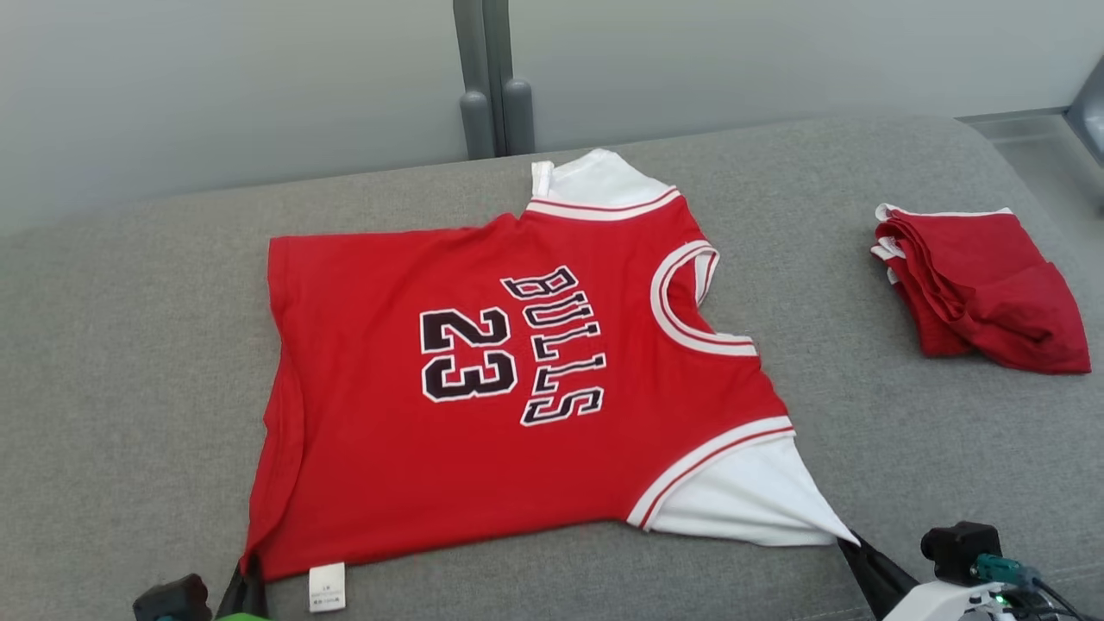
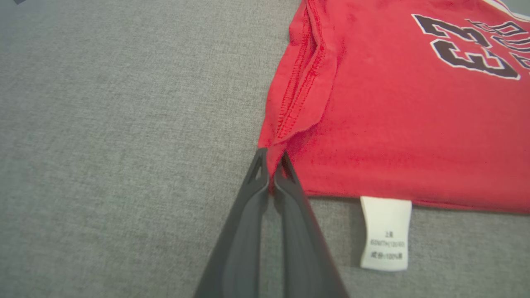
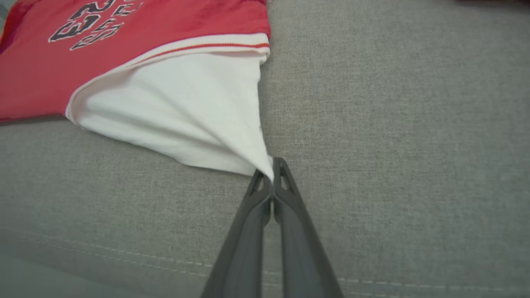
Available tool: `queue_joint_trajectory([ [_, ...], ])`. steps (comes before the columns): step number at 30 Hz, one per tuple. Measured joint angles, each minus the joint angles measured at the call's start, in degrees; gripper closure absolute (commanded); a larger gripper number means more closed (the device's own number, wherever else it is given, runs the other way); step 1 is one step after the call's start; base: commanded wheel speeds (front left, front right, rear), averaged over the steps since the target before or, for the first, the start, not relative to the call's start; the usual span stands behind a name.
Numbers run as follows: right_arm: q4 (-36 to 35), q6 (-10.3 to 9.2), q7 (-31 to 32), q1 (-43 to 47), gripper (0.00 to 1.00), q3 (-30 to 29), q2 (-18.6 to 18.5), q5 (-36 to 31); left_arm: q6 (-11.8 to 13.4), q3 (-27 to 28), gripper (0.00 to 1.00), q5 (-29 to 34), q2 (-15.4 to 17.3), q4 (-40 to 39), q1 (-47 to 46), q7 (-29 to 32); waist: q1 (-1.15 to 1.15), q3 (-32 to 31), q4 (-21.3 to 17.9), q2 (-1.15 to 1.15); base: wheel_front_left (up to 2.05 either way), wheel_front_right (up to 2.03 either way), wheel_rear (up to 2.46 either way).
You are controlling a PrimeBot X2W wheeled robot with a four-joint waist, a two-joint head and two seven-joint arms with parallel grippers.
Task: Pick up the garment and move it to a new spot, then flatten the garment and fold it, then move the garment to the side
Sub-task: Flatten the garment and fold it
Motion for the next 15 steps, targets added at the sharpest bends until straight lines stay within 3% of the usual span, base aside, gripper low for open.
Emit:
queue_joint_trajectory([
  [7,0.15,0.01,0.00,1.96,1.00,3.07,-1.93,3.14,-0.10,2.05,1.00,-0.67,-0.71,-1.02,4.08,0.00,0.00,-2.74,0.02,0.00,0.00,0.00,0.00],
  [15,-0.40,0.07,0.00,1.88,1.00,0.04,-3.01,2.69,-1.01,5.13,1.00,-4.28,-0.99,-4.37,4.86,0.01,0.00,-2.59,1.44,0.00,0.00,0.00,0.00],
])
